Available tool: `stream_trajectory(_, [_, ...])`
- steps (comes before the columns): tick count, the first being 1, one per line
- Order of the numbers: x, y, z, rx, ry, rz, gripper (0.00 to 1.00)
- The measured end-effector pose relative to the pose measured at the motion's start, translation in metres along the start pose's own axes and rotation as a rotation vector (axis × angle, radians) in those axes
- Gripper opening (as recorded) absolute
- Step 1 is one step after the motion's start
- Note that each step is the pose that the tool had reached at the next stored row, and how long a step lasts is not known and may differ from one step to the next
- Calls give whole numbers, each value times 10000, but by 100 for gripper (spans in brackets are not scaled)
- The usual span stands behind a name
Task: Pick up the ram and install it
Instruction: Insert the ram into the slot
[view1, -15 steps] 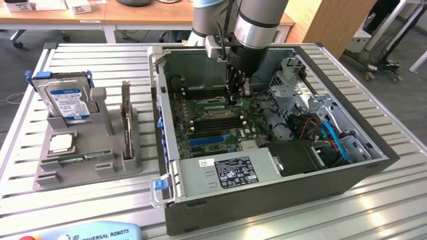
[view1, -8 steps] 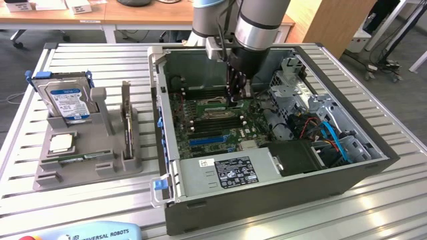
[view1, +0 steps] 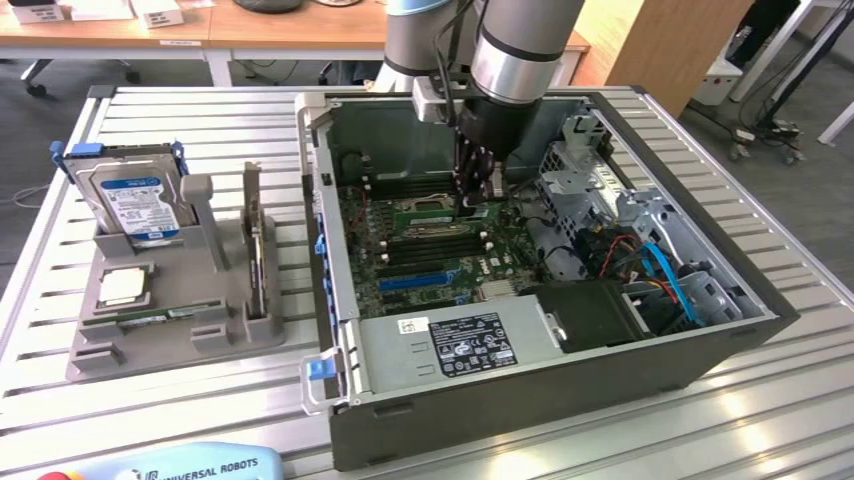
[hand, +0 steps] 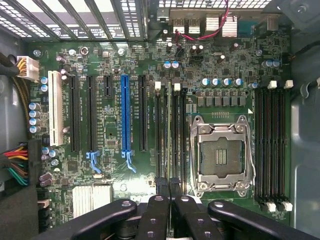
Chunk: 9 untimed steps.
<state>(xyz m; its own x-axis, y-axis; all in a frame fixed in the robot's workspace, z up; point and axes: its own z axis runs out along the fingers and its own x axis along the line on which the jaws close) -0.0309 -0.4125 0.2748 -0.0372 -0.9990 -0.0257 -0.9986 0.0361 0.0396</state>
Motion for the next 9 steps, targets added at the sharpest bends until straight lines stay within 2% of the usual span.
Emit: stream_trajectory(9, [1,-1,29,0,-1,0,11])
